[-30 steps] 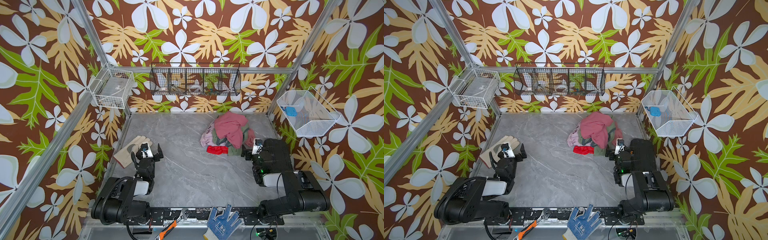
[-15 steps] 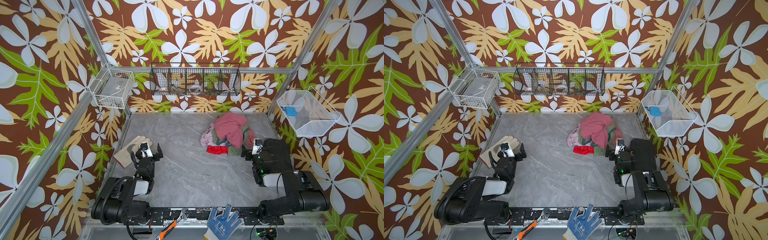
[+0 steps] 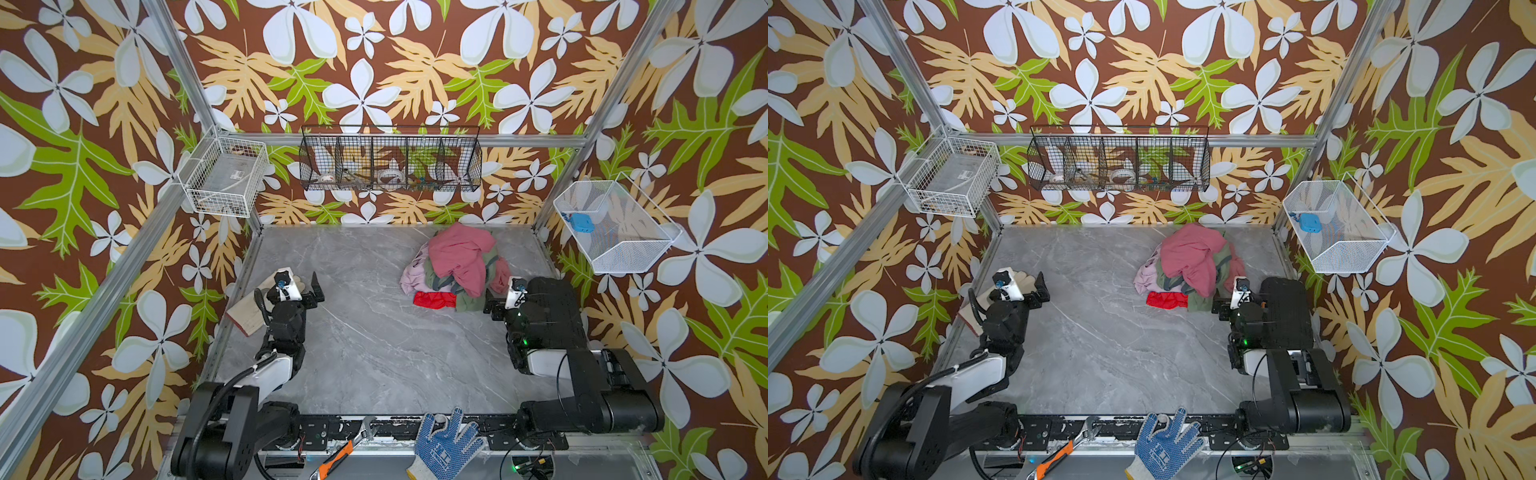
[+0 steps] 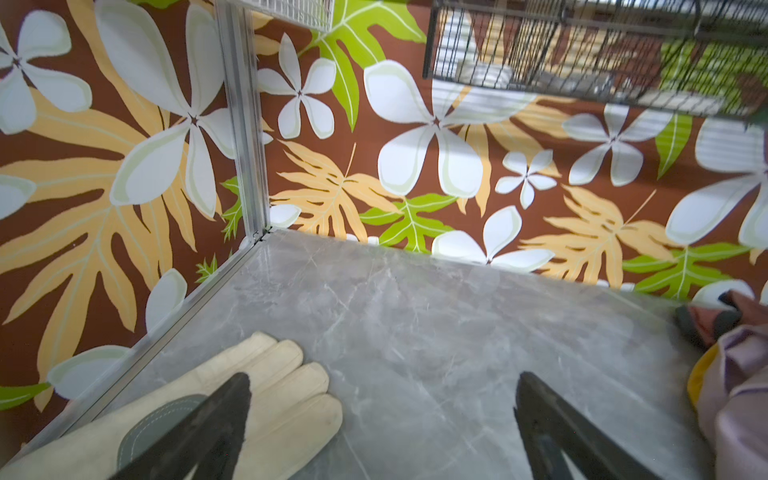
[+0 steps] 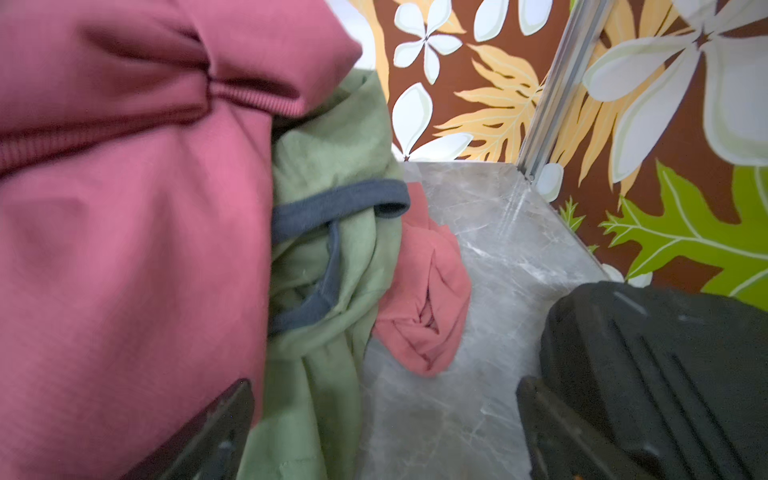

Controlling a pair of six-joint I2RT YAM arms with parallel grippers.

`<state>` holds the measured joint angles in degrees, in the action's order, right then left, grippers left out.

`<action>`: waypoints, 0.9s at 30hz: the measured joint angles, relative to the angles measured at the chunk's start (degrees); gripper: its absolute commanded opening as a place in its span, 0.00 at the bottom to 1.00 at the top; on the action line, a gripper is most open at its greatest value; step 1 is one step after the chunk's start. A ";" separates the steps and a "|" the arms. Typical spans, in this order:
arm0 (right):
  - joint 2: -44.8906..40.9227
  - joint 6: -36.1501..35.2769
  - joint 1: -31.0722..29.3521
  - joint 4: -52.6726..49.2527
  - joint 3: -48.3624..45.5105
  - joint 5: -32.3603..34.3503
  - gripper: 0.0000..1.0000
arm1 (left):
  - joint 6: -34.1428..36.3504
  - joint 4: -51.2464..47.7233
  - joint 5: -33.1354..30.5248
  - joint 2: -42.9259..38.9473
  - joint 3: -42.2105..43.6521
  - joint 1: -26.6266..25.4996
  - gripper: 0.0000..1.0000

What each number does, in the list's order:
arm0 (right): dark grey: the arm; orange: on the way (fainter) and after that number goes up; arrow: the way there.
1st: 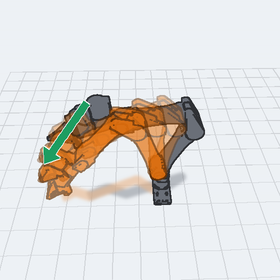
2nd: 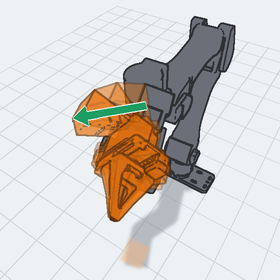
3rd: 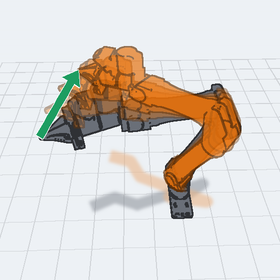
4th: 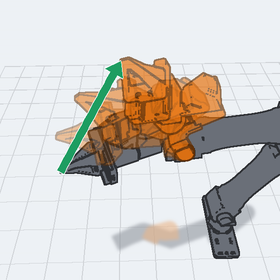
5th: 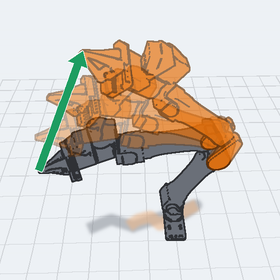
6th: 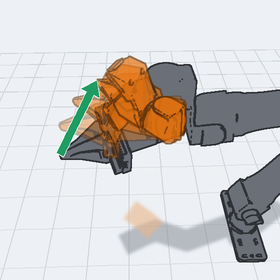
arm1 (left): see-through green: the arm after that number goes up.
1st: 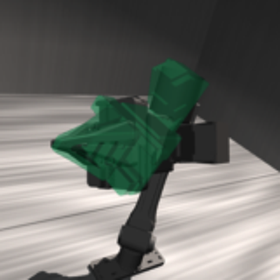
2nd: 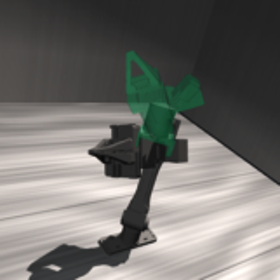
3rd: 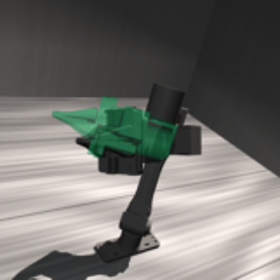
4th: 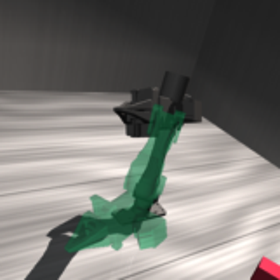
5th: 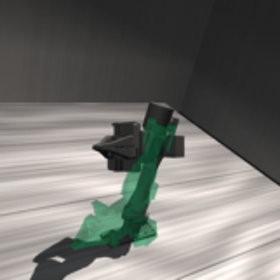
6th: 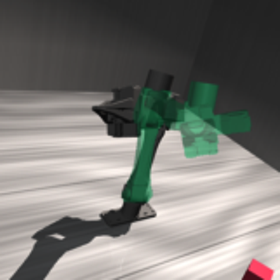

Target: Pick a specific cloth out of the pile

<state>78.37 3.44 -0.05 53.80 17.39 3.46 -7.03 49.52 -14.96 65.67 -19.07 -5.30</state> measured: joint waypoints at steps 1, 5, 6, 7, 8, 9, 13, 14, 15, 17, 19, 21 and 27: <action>-1.22 0.42 0.02 -1.99 1.68 0.20 0.95 | -0.76 -2.49 0.02 -1.27 -0.79 0.00 1.00; -7.15 1.09 0.04 -12.92 5.22 -0.04 0.96 | -4.37 -12.15 0.76 -6.49 -0.92 0.00 1.00; -8.79 1.51 0.04 -15.96 5.25 -0.07 0.96 | -5.29 -13.88 1.36 -7.54 -0.81 0.00 1.00; -10.14 2.12 0.04 -18.67 5.25 -0.09 0.96 | -6.14 -15.32 1.90 -8.28 -0.81 0.00 1.00; -11.78 2.38 0.04 -21.66 5.31 -0.07 0.96 | -6.82 -16.83 2.23 -8.98 -0.94 0.00 1.00; -13.38 2.84 0.04 -24.72 5.62 -0.07 0.96 | -7.80 -18.34 2.82 -9.49 -1.25 -0.02 1.00; -17.88 6.08 0.04 -33.11 7.19 -0.87 0.94 | -10.80 -22.40 3.69 -10.25 -2.67 -1.14 1.00; -18.75 7.15 0.04 -34.62 7.37 -1.77 0.93 | -11.34 -23.17 3.91 -10.16 -2.86 -1.95 1.00; -19.39 8.33 0.04 -35.98 7.45 -2.47 0.91 | -12.02 -23.89 4.11 -9.94 -3.06 -2.95 1.00; -20.09 10.69 0.04 -37.53 7.48 -3.91 0.87 | -12.96 -25.22 4.70 -9.01 -3.34 -5.44 1.00; -20.50 13.31 -0.15 -37.94 7.23 -5.88 0.85 | -13.86 -26.08 4.44 -7.82 -3.52 -8.39 1.00; -20.81 16.15 -1.38 -37.92 6.75 -7.37 0.82 | -14.40 -26.86 3.91 -6.47 -3.80 -11.21 1.00; -21.42 18.10 -11.58 -38.01 7.56 -6.58 0.77 | -16.02 -27.87 2.91 -2.82 -5.79 -15.61 1.00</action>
<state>56.95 21.54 -11.64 15.79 24.95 -3.11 -23.05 21.65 -12.05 62.85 -24.86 -20.91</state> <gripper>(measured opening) 0.784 0.997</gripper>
